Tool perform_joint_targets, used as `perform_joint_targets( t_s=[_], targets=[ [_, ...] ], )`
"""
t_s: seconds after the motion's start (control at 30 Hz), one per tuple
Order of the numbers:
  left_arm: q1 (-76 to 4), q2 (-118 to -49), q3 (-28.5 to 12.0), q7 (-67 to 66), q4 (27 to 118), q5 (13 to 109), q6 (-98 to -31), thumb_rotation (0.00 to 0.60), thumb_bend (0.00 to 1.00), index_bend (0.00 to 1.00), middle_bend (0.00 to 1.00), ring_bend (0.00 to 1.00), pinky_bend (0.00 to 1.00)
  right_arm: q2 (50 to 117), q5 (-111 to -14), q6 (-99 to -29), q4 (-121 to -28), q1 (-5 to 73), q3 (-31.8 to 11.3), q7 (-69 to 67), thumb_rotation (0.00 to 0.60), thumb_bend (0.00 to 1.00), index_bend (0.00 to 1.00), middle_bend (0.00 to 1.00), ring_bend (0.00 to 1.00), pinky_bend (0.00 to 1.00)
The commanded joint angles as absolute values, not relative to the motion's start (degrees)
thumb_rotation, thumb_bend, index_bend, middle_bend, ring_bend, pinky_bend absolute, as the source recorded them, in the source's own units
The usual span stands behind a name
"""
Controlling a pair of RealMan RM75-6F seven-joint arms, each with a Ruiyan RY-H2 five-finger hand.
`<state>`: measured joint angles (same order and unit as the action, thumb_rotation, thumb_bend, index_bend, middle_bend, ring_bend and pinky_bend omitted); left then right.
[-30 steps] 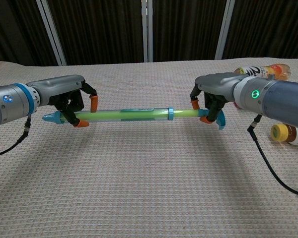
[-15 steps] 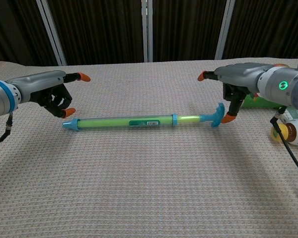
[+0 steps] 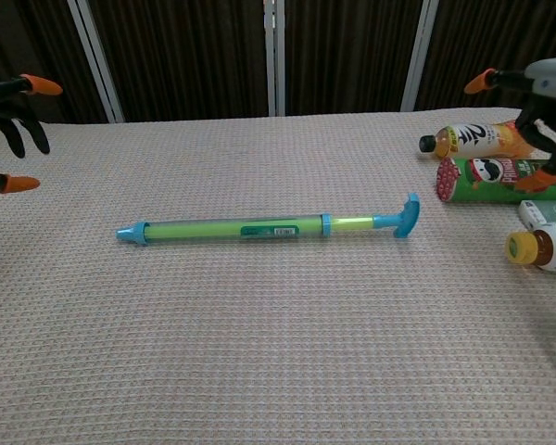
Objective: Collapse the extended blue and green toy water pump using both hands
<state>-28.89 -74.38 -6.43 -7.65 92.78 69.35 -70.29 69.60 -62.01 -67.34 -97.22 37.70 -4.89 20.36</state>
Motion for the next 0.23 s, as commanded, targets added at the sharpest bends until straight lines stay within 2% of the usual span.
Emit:
perform_joint_targets(
  t_s=[0.03, 0.07, 0.13, 0.23],
  targets=[
    [-20.2, -69.4, -1.9, -6.7, 97.0, 76.9, -82.1, 0.6, 0.0, 0.0, 0.0, 0.0, 0.0, 62.6, -75.1, -77.8, -97.3, 28.1, 0.0, 9.4, 0.6, 0.0, 0.0, 0.17, 0.2, 0.18],
    [-19.5, -69.1, -1.6, -6.6, 97.2, 77.5, -82.9, 0.6, 0.0, 0.0, 0.0, 0.0, 0.0, 62.2, -76.1, -78.7, -97.0, 27.3, 0.4, 8.6, 0.6, 0.0, 0.0, 0.08, 0.09, 0.07],
    [-16.4, -68.1, -0.1, -6.3, 97.7, 79.6, -87.0, 0.6, 0.0, 0.0, 0.0, 0.0, 0.0, 61.0, -79.2, -82.8, -95.6, 23.7, 2.0, 6.1, 0.6, 0.0, 0.0, 0.01, 0.01, 0.0],
    [-14.3, -67.7, 0.8, -5.9, 97.4, 81.3, -89.3, 0.6, 0.0, 0.0, 0.0, 0.0, 0.0, 60.8, -81.8, -85.8, -93.4, 21.1, 2.8, 4.4, 0.6, 0.0, 0.0, 0.0, 0.0, 0.0]
  ],
)
